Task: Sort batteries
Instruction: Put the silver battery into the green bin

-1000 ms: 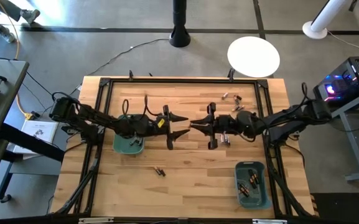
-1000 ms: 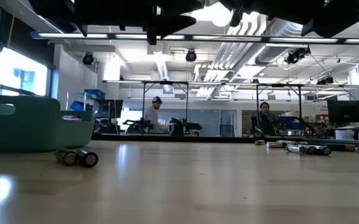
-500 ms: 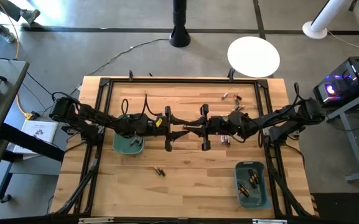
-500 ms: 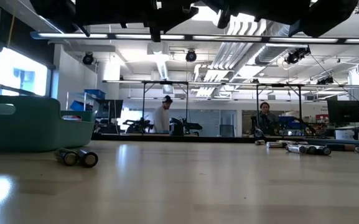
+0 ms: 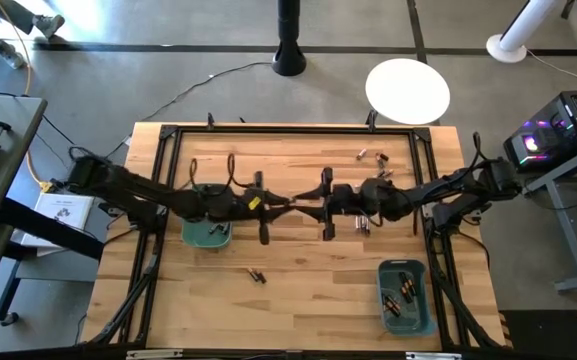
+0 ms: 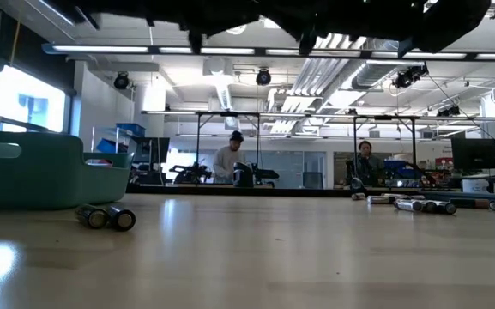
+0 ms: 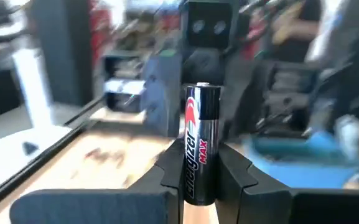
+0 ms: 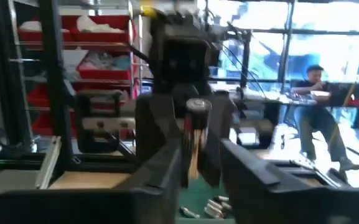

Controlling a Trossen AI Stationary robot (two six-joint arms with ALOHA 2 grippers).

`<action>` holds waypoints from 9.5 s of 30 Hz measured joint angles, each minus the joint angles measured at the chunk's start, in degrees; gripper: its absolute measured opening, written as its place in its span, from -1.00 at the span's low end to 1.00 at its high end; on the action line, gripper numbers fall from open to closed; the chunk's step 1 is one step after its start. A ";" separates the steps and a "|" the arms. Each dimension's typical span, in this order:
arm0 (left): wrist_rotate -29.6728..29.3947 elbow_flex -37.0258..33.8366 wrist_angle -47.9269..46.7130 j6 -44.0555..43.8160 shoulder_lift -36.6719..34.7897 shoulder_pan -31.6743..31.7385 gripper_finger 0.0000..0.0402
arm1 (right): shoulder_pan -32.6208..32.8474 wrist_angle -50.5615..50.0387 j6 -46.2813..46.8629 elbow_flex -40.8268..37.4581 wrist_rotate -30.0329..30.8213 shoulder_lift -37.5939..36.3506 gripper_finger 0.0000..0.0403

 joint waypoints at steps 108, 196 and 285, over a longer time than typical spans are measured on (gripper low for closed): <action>-7.32 4.59 -45.81 -4.86 -7.72 1.29 -0.28 | -4.61 -125.60 21.55 0.02 6.88 0.15 -0.14; -3.23 2.79 -43.62 -2.86 -5.56 0.57 -0.28 | -11.01 -96.66 -2.23 10.47 2.94 2.45 -0.90; 11.93 -0.13 -90.60 -35.62 -3.62 3.76 -0.75 | -3.24 -21.66 11.54 -2.29 2.13 1.64 -0.03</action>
